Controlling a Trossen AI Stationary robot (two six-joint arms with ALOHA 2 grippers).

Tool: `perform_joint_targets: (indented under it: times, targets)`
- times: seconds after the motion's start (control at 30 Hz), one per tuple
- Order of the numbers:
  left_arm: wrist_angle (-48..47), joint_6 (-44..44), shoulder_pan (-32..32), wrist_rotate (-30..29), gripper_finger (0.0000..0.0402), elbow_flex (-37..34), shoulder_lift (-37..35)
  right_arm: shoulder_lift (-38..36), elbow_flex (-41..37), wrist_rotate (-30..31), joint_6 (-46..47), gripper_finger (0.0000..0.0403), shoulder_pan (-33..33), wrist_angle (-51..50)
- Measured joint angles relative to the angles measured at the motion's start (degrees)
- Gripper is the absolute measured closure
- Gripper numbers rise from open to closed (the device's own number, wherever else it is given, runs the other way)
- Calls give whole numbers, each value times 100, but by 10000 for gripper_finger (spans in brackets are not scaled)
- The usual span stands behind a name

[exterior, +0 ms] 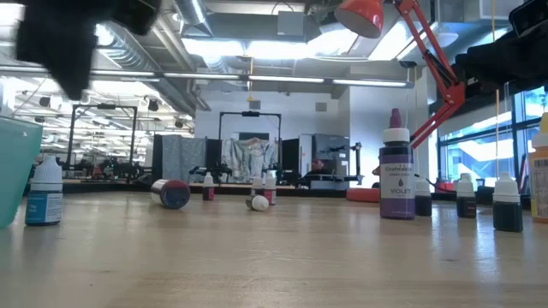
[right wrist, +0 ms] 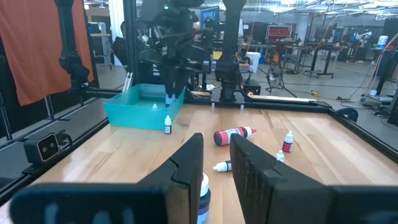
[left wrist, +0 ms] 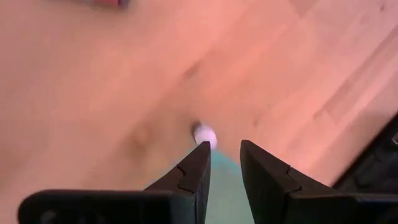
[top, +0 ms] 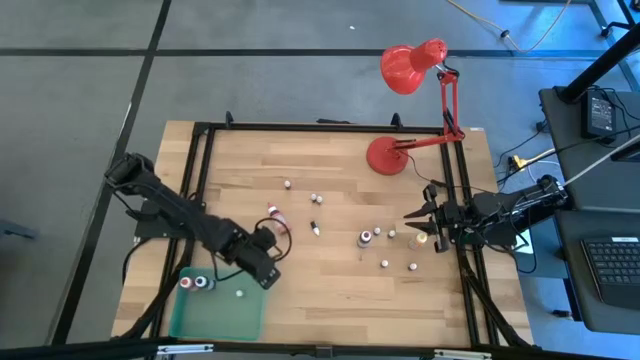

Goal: Pick & Place food coloring
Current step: Put the blue food coloring into the blue bin

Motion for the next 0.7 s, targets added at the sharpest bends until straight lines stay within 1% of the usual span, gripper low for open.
perform_joint_targets:
  times: [0.13,0.27,0.33,0.43,0.53,0.67,0.7]
  targets:
    - [0,774,239,-224,317,0,0,1,0,0,0,319,1,0]
    - [-1,968,404,-340,312,0,0,1,-1,0,0,319,-1,0]
    - [-2,962,473,-341,299,-1,0,0,-1,0,0,319,-1,0]
    - [-2,1064,526,-328,271,0,0,-1,0,0,0,319,1,0]
    - [-2,1302,524,-466,242,0,0,1,-2,-2,0,319,1,0]
    - [-10,1574,486,-322,221,0,0,-1,0,-2,9,319,-1,0]
    - [-8,1521,467,-307,219,0,1,-1,0,-2,11,319,1,0]
